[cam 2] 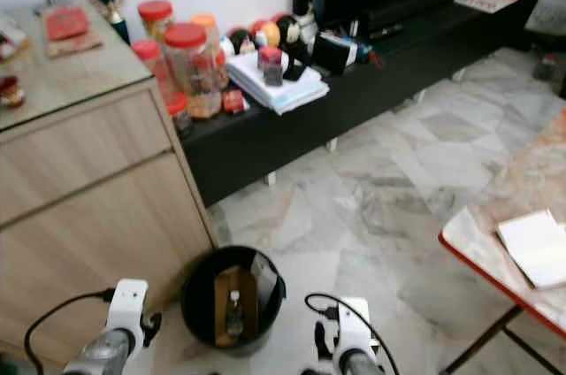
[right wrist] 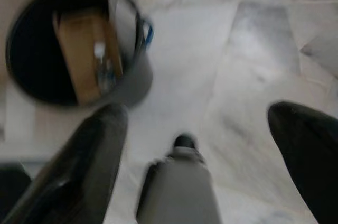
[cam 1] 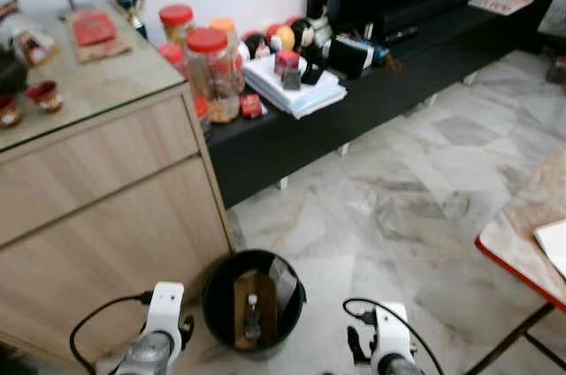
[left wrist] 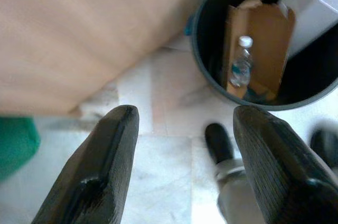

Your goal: Picking trash to rubbish bin

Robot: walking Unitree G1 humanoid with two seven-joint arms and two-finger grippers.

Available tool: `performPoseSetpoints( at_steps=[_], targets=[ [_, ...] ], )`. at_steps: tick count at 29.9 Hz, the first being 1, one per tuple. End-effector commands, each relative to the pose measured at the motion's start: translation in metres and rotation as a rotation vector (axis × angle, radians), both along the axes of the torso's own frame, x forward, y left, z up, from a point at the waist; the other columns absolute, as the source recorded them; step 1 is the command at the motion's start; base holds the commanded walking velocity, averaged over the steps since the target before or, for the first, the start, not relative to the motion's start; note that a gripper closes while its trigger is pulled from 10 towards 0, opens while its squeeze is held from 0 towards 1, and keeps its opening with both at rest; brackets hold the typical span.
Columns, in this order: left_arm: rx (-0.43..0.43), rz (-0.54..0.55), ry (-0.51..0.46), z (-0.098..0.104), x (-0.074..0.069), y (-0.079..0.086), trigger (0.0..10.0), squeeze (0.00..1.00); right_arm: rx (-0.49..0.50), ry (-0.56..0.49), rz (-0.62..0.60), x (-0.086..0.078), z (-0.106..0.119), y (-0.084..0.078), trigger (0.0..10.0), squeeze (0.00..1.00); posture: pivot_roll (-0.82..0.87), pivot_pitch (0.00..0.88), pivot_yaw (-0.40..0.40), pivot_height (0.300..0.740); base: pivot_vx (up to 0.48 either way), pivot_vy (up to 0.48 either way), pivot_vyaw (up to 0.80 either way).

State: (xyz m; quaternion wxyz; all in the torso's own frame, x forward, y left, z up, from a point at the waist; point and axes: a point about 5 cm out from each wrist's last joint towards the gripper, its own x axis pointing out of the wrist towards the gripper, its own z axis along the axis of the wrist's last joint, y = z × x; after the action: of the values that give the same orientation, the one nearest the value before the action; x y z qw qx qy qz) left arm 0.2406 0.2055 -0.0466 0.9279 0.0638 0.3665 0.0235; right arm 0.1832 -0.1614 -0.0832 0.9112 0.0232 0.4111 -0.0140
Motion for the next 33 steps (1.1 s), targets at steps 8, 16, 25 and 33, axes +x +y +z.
performPoseSetpoints(
  at_steps=[8, 16, 25, 33],
  targets=[
    [0.016, 0.021, 0.041, -0.007, -0.012, 0.005, 10.0, 0.0, -0.005, -0.028, 0.001, 0.009, 0.005, -0.001, 10.0, 0.0, -0.06, 0.024, 0.032, 0.74, -0.07, 0.0, 0.0],
    [0.017, 0.025, 0.041, -0.007, -0.012, 0.006, 10.0, 0.0, -0.005, -0.032, 0.003, 0.01, 0.005, 0.0, 10.0, 0.0, -0.06, 0.021, 0.031, 0.74, 0.0, 0.0, 0.0],
    [0.051, -0.317, -0.118, 0.014, 0.02, -0.037, 10.0, 0.0, -0.015, -0.088, 0.053, 0.023, 0.013, 0.003, 10.0, 0.0, -0.06, 0.021, 0.027, 0.74, 0.0, 0.0, 0.0],
    [-0.004, -0.35, -0.217, 0.038, 0.049, -0.063, 10.0, 0.0, -0.001, -0.203, 0.081, 0.052, 0.032, 0.012, 10.0, 0.0, -0.07, 0.013, 0.031, 0.74, 0.0, 0.0, 0.0]
  ],
)
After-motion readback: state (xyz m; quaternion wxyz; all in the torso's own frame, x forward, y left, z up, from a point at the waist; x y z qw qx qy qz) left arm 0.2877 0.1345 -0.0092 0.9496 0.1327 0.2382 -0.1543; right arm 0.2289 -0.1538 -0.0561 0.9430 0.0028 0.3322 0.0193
